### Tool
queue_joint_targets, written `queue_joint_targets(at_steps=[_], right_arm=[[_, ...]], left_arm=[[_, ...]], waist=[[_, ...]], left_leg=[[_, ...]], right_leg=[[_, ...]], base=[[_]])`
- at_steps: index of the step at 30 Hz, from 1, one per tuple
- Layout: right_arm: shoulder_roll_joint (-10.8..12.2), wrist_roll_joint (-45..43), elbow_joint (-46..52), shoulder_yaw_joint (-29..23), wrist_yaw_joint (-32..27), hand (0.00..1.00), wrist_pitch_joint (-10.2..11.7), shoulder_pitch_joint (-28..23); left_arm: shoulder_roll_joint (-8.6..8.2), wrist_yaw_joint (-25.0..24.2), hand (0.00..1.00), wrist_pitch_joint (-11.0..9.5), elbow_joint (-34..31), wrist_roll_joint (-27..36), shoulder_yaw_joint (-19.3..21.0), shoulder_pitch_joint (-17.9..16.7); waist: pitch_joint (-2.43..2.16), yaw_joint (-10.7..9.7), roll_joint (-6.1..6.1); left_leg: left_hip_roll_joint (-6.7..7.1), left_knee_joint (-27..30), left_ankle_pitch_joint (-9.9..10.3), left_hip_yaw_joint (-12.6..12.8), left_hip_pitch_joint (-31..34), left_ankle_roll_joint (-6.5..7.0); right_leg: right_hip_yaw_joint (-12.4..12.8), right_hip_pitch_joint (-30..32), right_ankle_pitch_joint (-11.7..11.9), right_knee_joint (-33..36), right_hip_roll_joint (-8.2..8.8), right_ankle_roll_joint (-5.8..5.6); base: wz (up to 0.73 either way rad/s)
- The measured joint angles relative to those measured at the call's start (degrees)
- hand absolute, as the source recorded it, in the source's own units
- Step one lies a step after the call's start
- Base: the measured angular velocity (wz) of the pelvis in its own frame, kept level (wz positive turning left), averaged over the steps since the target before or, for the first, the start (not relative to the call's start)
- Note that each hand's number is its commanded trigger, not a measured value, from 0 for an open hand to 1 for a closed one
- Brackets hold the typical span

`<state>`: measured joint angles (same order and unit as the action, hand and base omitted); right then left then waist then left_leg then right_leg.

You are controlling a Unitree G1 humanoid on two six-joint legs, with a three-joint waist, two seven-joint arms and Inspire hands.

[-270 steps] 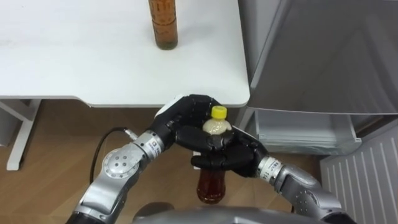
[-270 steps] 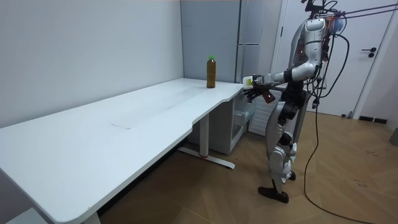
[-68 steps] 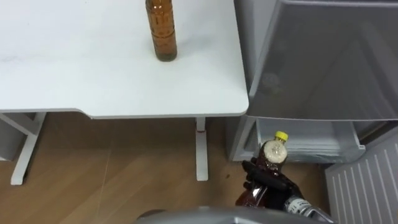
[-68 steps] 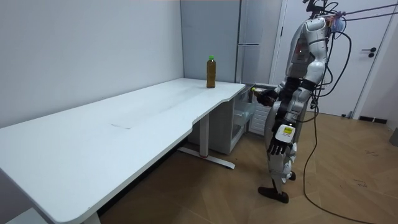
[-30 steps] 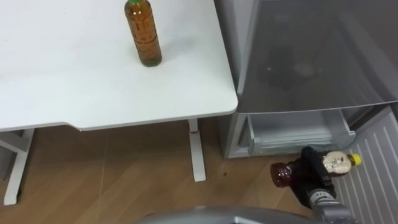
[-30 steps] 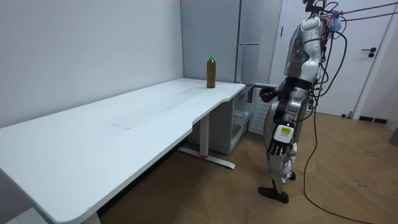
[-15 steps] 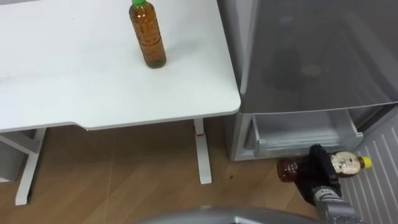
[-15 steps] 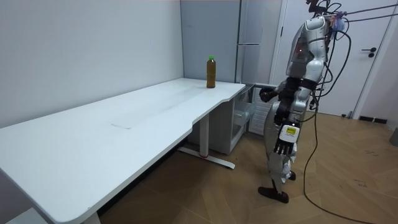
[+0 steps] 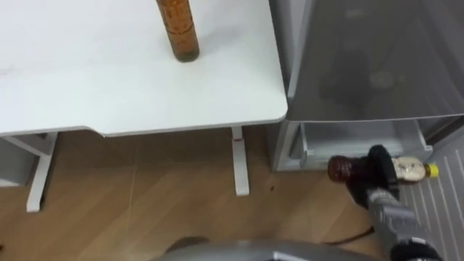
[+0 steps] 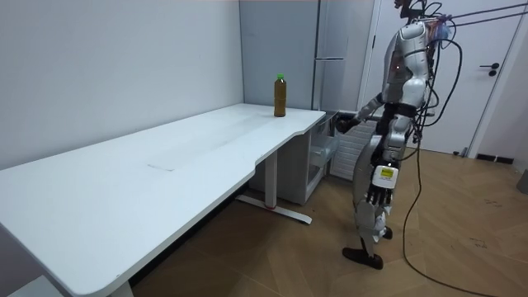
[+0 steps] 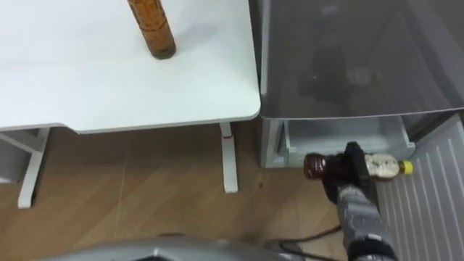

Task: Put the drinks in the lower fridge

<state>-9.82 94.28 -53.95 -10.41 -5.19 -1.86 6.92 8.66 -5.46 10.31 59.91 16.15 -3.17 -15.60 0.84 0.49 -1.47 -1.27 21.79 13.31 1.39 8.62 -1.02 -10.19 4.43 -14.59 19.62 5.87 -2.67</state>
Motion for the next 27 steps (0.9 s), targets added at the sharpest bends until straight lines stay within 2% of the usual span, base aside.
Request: queue_joint_targets(at_steps=[2, 3, 5, 8, 9, 11, 14, 15, 18, 20, 23, 27], right_arm=[[-0.1, -0.2, -2.5, 0.0, 0.0, 1.0, 0.0, 4.9], [-0.4, -0.5, -4.1, 0.0, 0.2, 1.0, -0.1, 7.9], [-1.0, -0.7, -6.6, 0.0, 0.3, 1.0, -0.2, 12.5], [-1.7, -0.7, -6.7, -0.1, 0.3, 1.0, -0.8, 15.3], [-1.9, -0.7, -7.2, -0.1, 0.4, 1.0, -0.8, 15.8], [-3.2, -0.9, -8.9, -0.1, 0.3, 1.0, -0.9, 17.6], [-4.6, -0.9, -9.0, -0.1, 0.1, 1.0, -0.9, 18.8], [-5.1, -0.9, -9.0, 0.0, 0.1, 1.0, -1.0, 19.3], [-6.2, -1.1, -8.9, 0.0, -0.1, 1.0, -1.4, 21.0], [-7.5, -2.2, -8.5, 0.0, -1.1, 1.0, -1.4, 23.5], [-9.3, -2.9, -8.6, 0.0, -1.8, 1.0, -1.2, 26.3], [-10.3, -3.7, -8.6, 0.0, -1.8, 1.0, -1.3, 27.7]], left_arm=[[0.54, 0.3, 0.0, 0.0, 2.1, 0.0, -0.4, 3.0], [0.65, 0.7, 0.0, 0.0, 3.9, 0.2, -0.5, 4.9], [0.84, 2.8, 0.0, -0.3, 4.8, 2.0, -0.6, 8.2], [1.44, 5.0, 0.0, -0.8, 6.6, 4.7, -1.7, 10.8], [1.51, 5.1, 0.0, -0.9, 6.6, 4.9, -1.7, 11.0], [1.57, 6.5, 0.0, -2.1, 6.5, 5.6, -1.7, 11.5], [1.84, 7.8, 0.0, -2.8, 6.6, 6.9, -2.6, 12.0], [2.02, 8.3, 0.0, -2.9, 6.5, 7.0, -2.7, 11.9], [2.71, 9.2, 0.0, -3.2, 6.3, 7.5, -2.8, 12.0], [3.51, 9.8, 0.0, -3.4, 6.3, 8.7, -2.8, 12.6], [4.01, 10.3, 0.0, -3.7, 6.5, 10.5, -2.7, 13.0], [4.54, 10.2, 0.0, -4.3, 6.6, 11.4, -2.8, 13.1]], waist=[[0.33, 0.8, 0.04], [0.79, 1.2, 0.37], [1.4, 2.5, 1.34], [1.81, 3.0, 2.15], [1.81, 3.1, 2.22], [1.92, 3.9, 3.12], [1.9, 4.7, 3.45], [1.87, 4.8, 3.49], [1.83, 5.1, 3.62], [1.76, 4.6, 3.94], [1.77, 4.9, 3.96], [1.79, 4.7, 4.15]], left_leg=[[-0.27, 2.5, 0.0, 0.0, 4.5, 0.0], [-0.38, 4.0, 0.0, -0.2, 7.5, 0.0], [-0.54, 7.3, 0.0, -0.2, 13.5, 0.0], [-0.39, 11.4, 0.0, -0.3, 20.7, 0.1], [-0.28, 12.1, 0.0, -0.4, 21.9, 0.12], [0.34, 14.1, 0.0, -0.2, 26.5, 0.25], [0.29, 16.1, -0.2, -0.2, 31.0, 0.36], [0.24, 17.0, -0.3, -0.2, 32.6, 0.31], [0.04, 18.7, -0.5, 0.0, 36.6, 0.08], [0.13, 19.5, -1.3, 0.1, 40.3, -0.01], [0.01, 20.9, -1.5, 0.1, 43.1, 0.01], [0.15, 21.7, -1.4, 0.1, 44.5, -0.19]], right_leg=[[0.2, 4.8, -0.2, 3.0, 0.02, 0.32], [0.4, 7.7, -0.3, 5.1, 0.03, 0.49], [0.6, 14.1, -0.4, 9.5, 0.3, 0.83], [0.6, 21.3, -1.4, 14.2, 1.05, 1.27], [0.8, 22.5, -1.6, 14.8, 1.2, 1.25], [1.5, 28.0, -2.9, 19.0, 2.13, 1.15], [1.8, 32.9, -3.0, 21.6, 2.21, 1.02], [2.1, 34.7, -2.8, 22.7, 2.17, 1.4], [2.3, 39.0, -3.0, 24.9, 2.26, 1.56], [2.2, 42.9, -2.9, 26.7, 2.79, 1.92], [2.3, 45.9, -2.5, 28.3, 2.77, 2.84], [2.4, 47.4, -3.0, 29.4, 3.06, 2.96]], base=[[0.0], [0.0], [0.0], [0.05], [0.05], [0.05], [-0.01], [-0.04], [-0.01], [0.09], [0.03], [0.02]])
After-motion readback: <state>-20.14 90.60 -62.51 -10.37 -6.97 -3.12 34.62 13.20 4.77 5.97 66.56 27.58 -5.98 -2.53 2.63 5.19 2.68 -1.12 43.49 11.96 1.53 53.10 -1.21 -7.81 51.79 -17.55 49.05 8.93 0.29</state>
